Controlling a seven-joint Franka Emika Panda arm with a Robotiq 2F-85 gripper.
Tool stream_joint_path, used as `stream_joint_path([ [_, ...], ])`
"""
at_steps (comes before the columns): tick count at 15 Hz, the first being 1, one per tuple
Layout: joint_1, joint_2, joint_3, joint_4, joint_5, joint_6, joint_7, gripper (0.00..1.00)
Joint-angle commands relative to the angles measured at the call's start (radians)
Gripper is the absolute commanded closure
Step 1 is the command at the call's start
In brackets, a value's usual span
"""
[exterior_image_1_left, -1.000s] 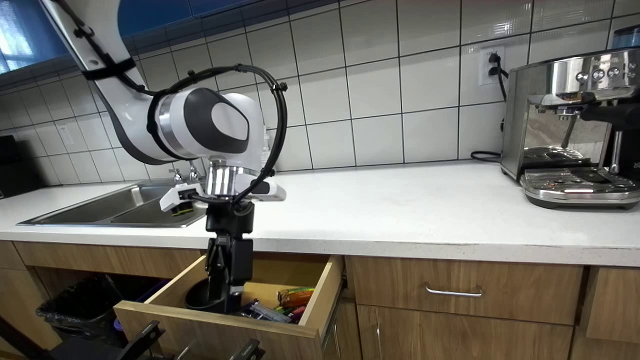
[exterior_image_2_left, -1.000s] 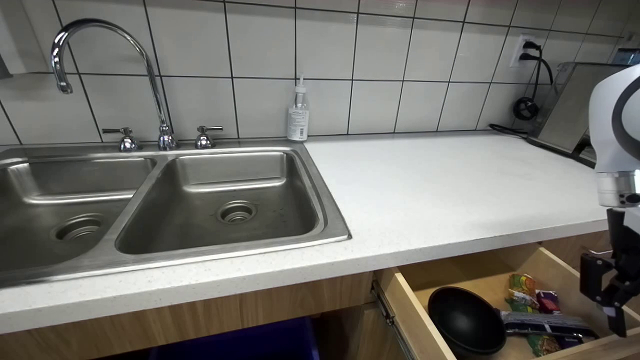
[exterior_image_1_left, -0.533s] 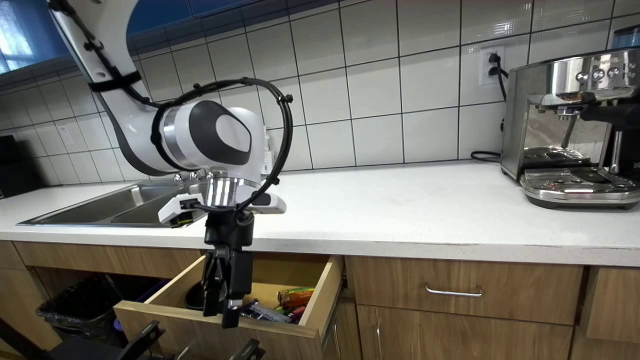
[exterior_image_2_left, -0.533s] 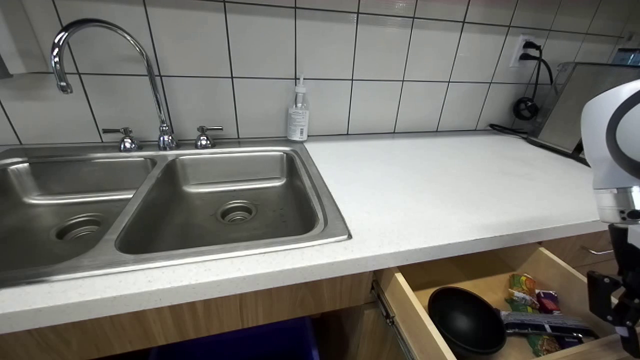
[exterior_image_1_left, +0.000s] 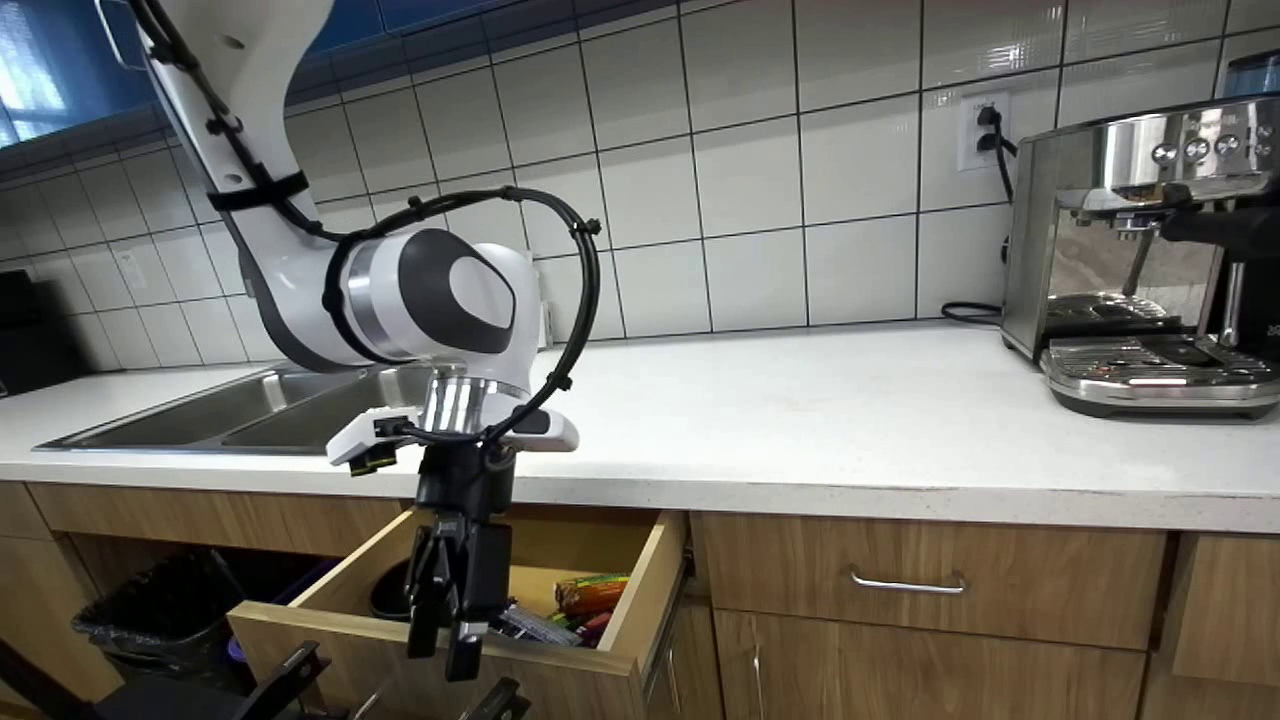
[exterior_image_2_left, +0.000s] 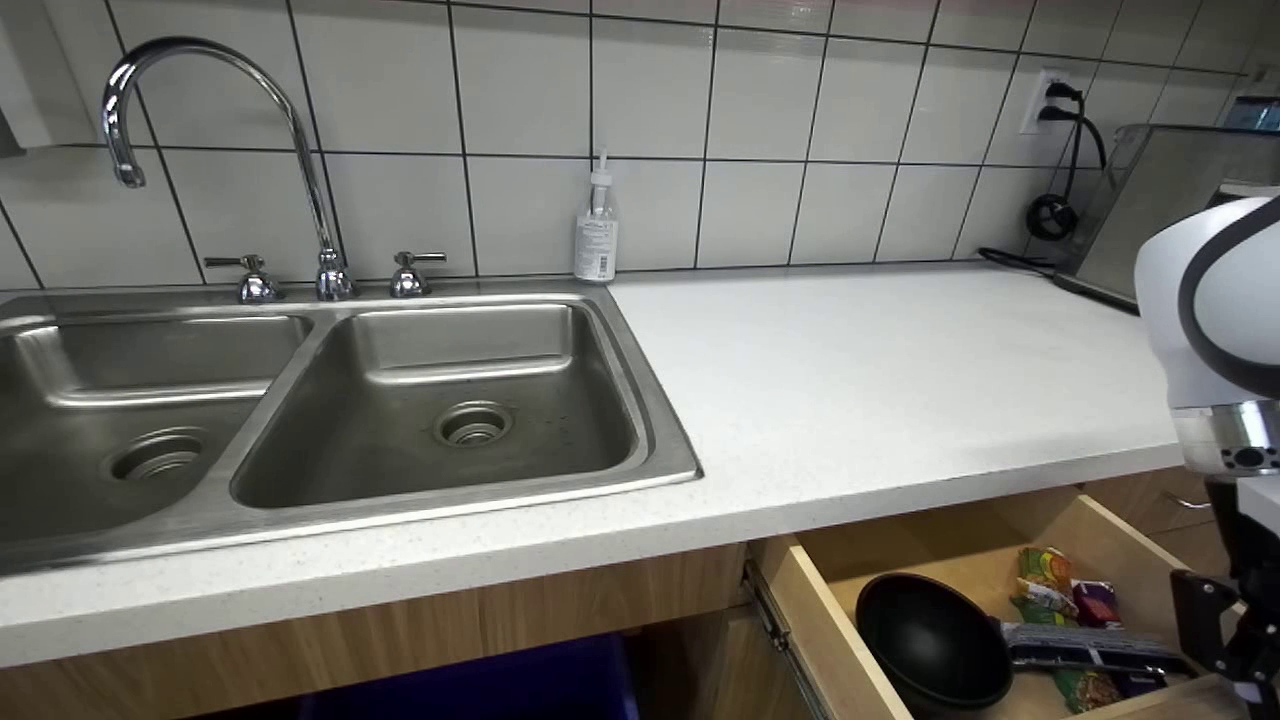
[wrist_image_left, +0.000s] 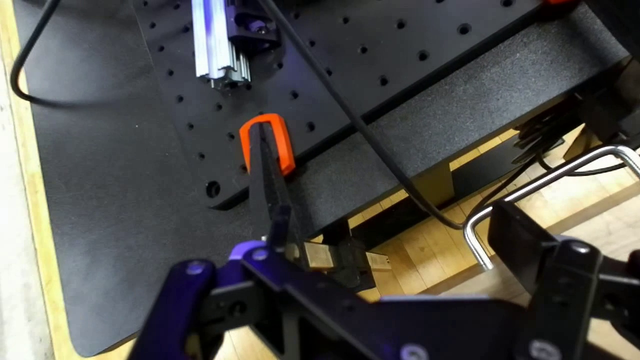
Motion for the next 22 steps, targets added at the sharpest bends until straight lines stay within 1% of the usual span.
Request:
stream_joint_path([
  [1,0.003,0.038,-0.008,0.046,-0.023,-0.059,0.005,0.00],
  [9,0.011,0.097,-0.016,0.092,-0.023,-0.045,0.017,0.00],
  [19,0.022,0.123,-0.014,0.148,-0.016,-0.015,0.025,0.00],
  [22,0.031,0.125,-0.017,0.154,-0.037,0.022,0.031,0.00],
])
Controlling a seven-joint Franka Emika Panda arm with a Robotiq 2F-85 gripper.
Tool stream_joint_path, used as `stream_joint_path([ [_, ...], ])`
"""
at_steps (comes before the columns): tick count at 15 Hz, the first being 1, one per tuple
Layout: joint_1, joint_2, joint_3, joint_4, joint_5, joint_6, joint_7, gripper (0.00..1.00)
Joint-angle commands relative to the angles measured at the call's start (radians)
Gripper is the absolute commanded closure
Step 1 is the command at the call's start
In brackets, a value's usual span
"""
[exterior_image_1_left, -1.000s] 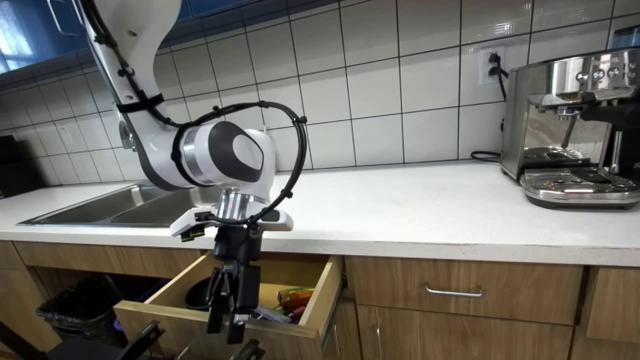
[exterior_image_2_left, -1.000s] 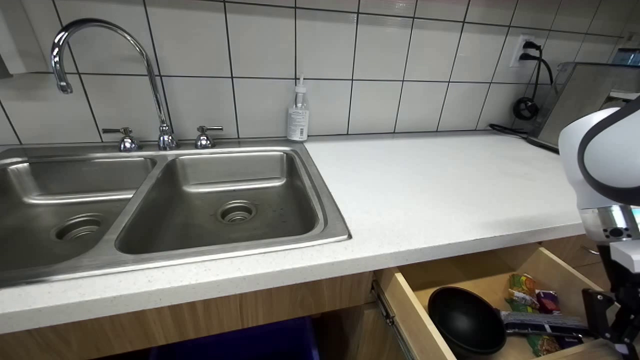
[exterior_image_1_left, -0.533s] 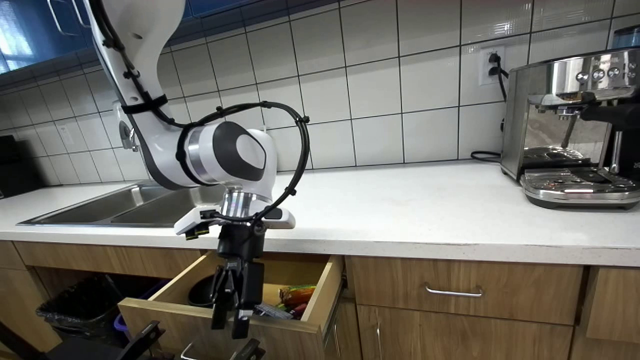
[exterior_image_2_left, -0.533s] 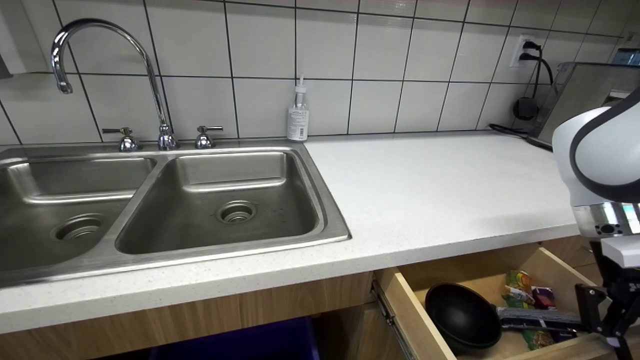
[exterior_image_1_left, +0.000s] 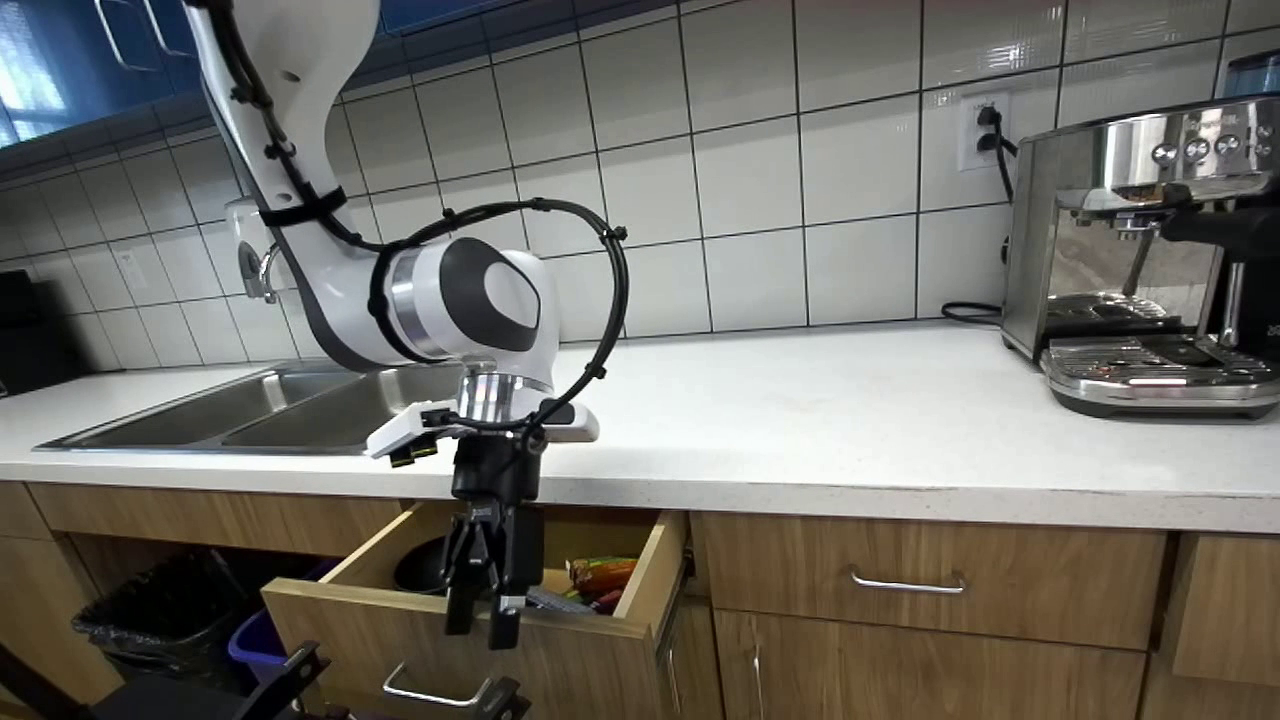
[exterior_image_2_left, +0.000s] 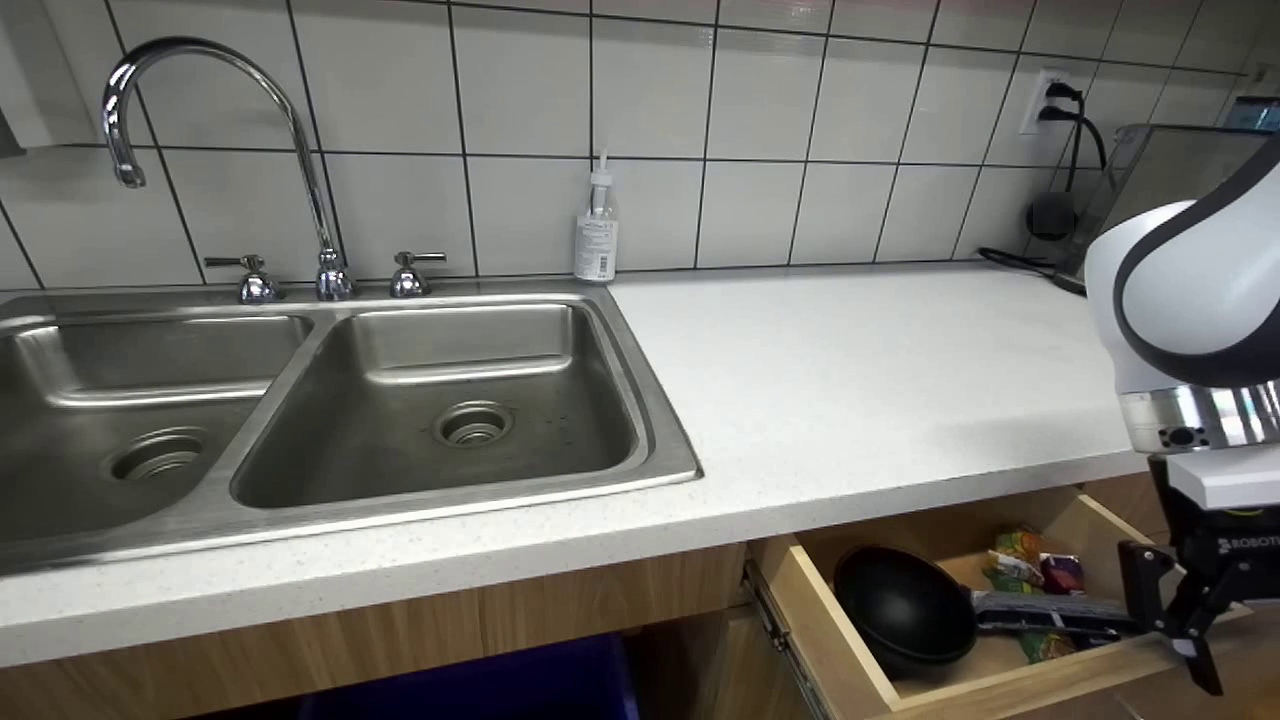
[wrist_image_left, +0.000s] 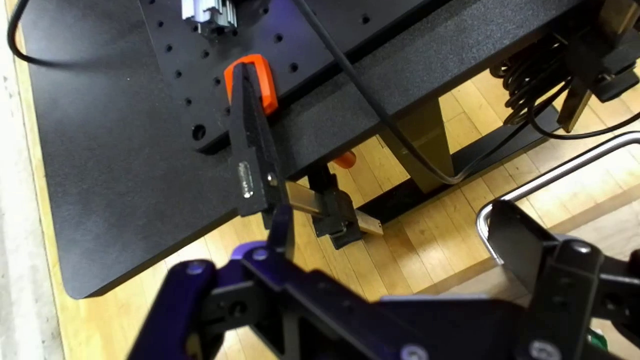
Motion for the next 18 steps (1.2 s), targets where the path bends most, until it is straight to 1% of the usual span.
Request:
stream_joint_path([
  [1,0.018,0.031,-0.011,0.032,-0.042,0.066,0.030,0.00],
  [8,0.033,0.020,-0.018,-0.002,-0.090,0.227,0.025,0.00],
  [15,0.059,0.017,-0.050,-0.057,-0.145,0.400,0.038,0.00],
  [18,0.070,0.022,-0.067,-0.075,-0.140,0.460,0.033,0.00],
])
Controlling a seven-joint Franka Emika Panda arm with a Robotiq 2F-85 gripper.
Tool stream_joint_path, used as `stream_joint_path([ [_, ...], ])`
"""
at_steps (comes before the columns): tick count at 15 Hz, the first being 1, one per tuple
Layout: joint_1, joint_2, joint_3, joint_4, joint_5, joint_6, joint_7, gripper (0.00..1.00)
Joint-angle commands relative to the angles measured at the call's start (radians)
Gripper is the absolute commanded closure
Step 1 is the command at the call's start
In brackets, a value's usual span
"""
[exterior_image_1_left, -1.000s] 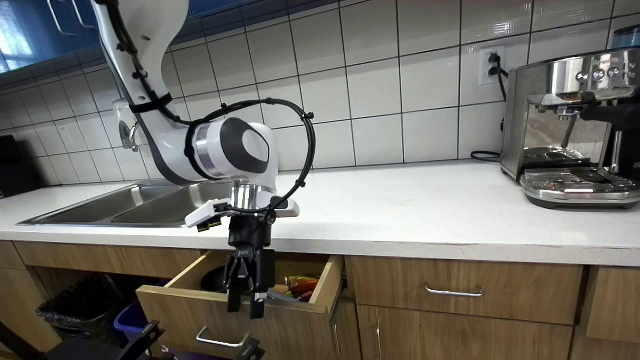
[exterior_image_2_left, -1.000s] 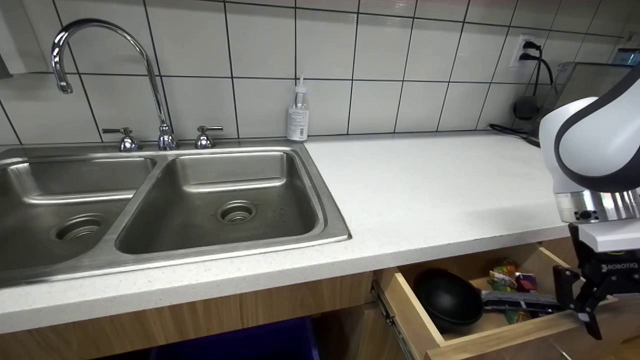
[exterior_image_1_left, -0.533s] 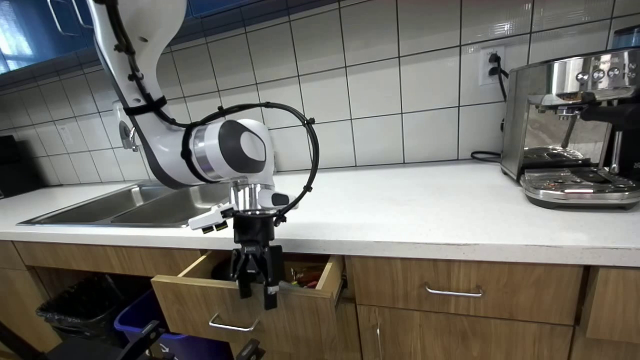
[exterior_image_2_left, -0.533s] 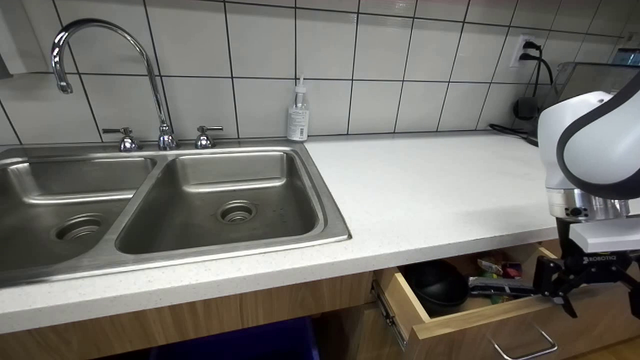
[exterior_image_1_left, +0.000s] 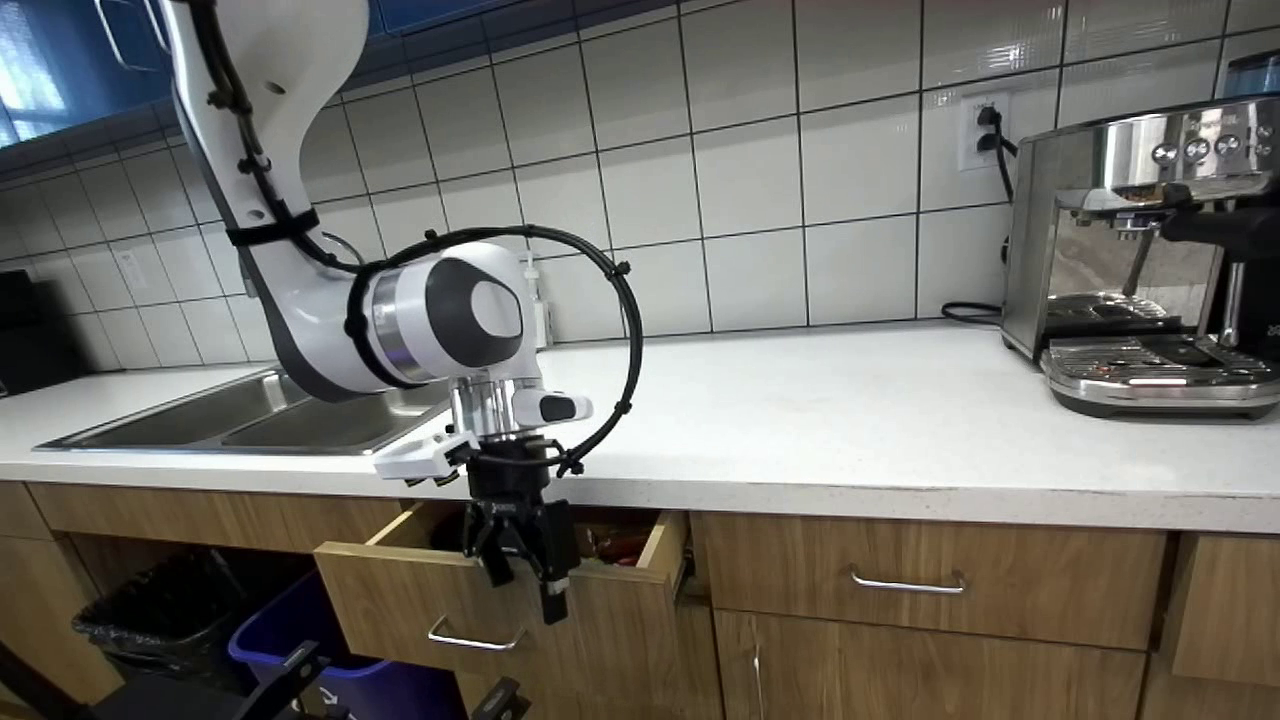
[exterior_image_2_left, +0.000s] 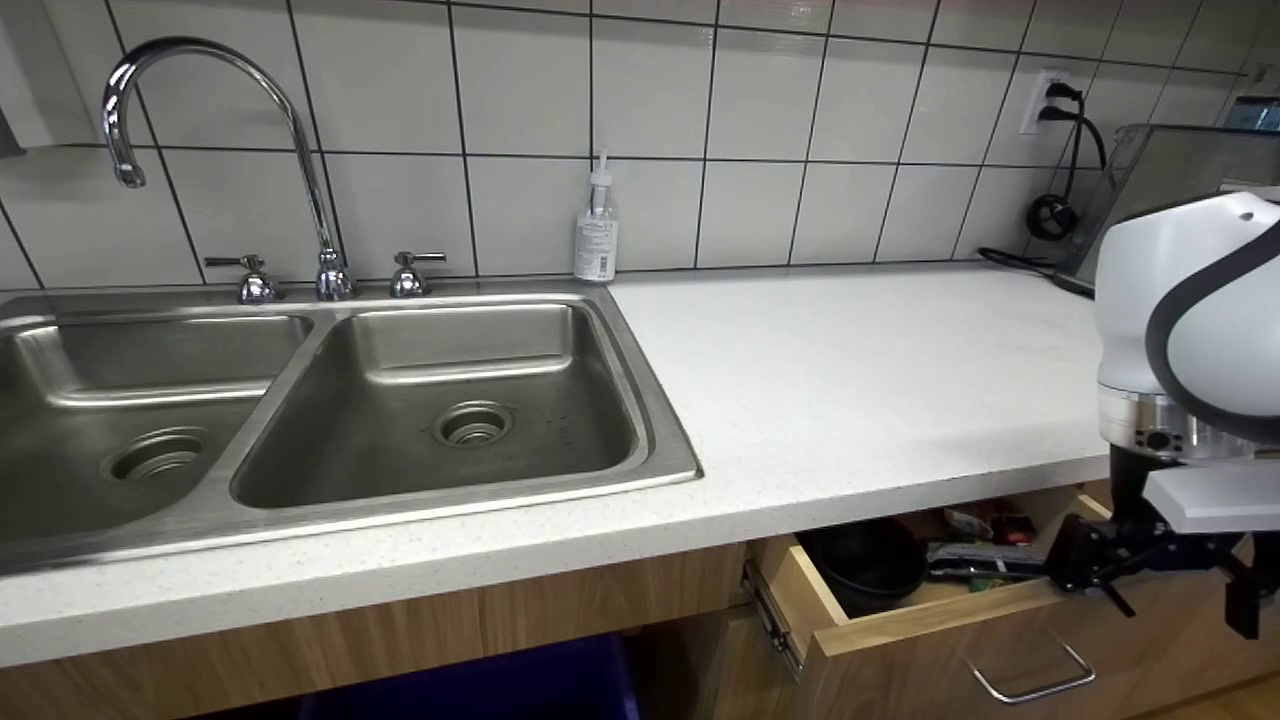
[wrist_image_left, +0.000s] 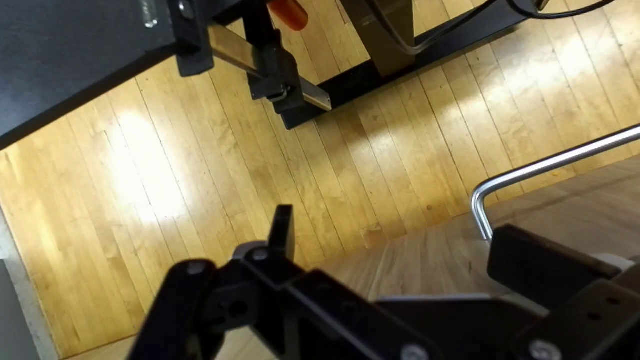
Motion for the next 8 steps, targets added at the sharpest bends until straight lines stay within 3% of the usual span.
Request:
stream_joint_path([
  [1,0.024,0.014,-0.035,-0.016,-0.019,0.095,0.028,0.00],
  [8,0.080,0.012,-0.111,-0.069,-0.048,0.260,0.041,0.00],
])
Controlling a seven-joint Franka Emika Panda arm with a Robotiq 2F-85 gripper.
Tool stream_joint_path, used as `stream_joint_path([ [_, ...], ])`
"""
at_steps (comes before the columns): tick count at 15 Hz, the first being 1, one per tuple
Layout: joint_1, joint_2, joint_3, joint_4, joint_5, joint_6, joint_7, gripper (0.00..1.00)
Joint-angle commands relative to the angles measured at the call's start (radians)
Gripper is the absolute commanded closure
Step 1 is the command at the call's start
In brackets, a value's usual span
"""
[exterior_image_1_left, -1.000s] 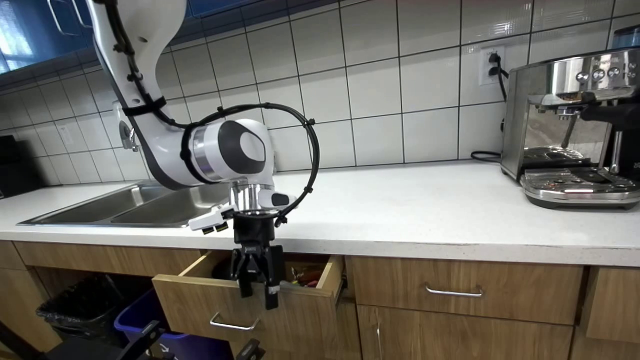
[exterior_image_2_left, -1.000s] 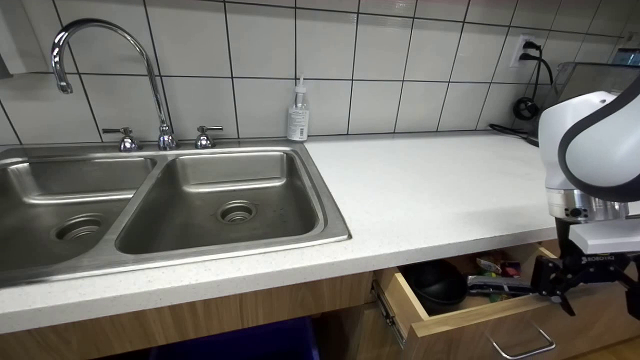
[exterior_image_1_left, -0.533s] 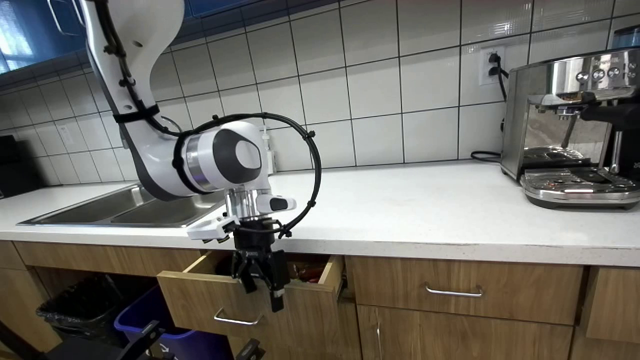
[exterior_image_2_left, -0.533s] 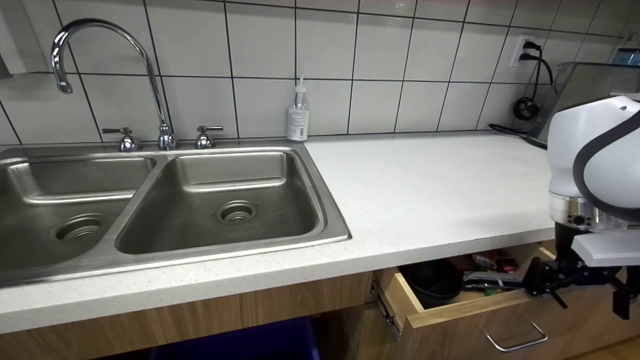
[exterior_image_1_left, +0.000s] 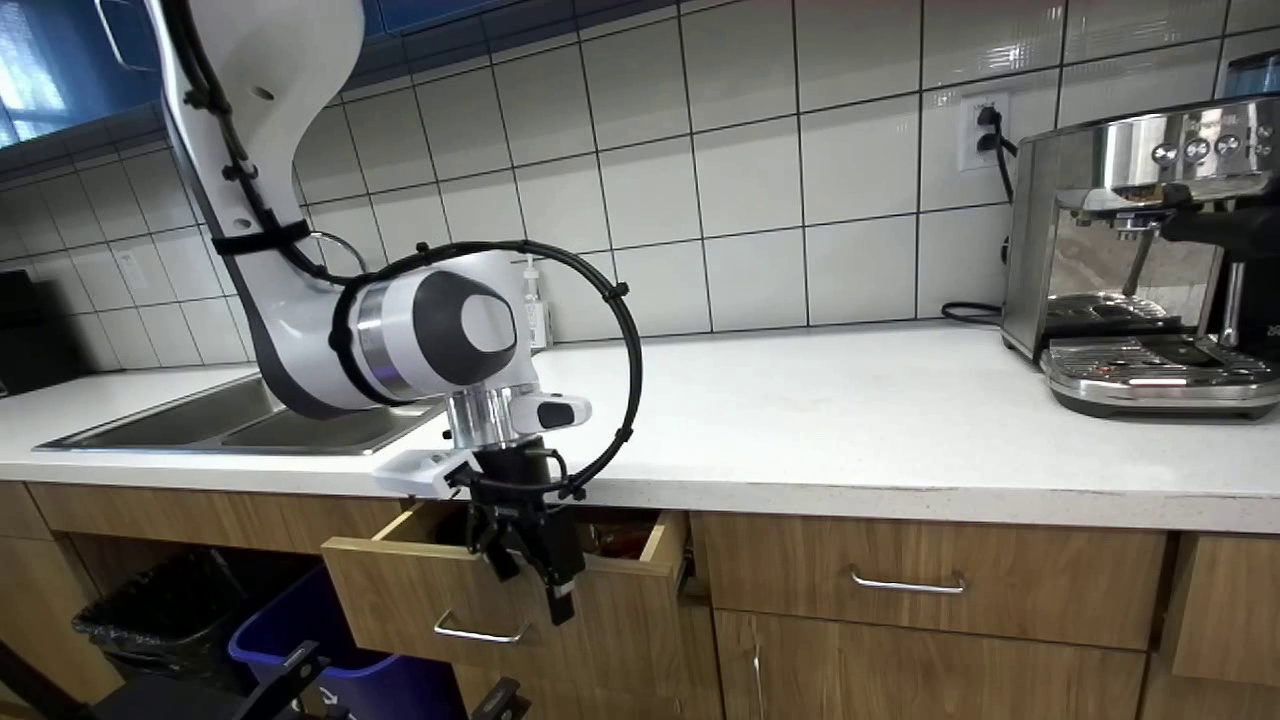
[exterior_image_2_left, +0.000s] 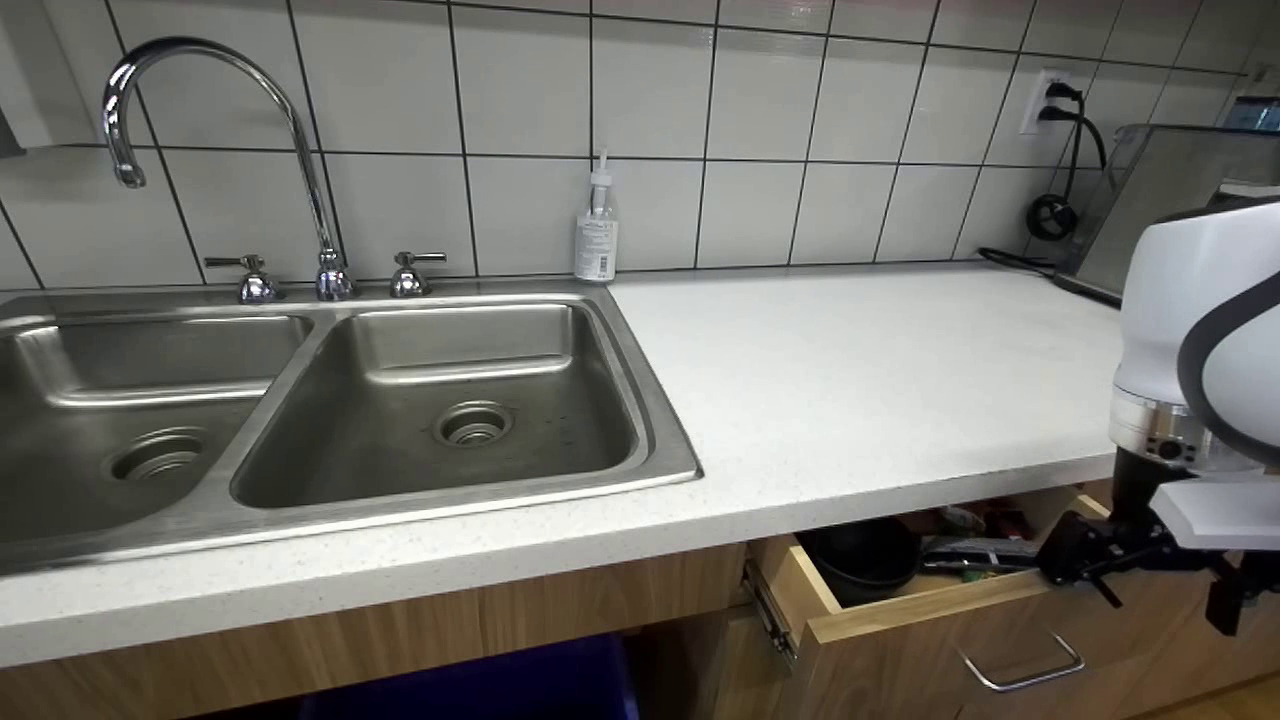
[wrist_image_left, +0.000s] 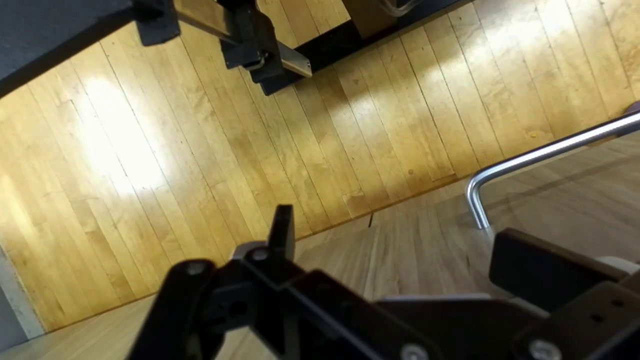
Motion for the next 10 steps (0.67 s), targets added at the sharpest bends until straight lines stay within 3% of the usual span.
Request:
stream_joint_path([
  [1,0.061,0.010,-0.083,-0.028,-0.054,0.127,0.043,0.00],
  [10,0.216,0.028,-0.257,-0.090,0.011,0.307,-0.011,0.00],
])
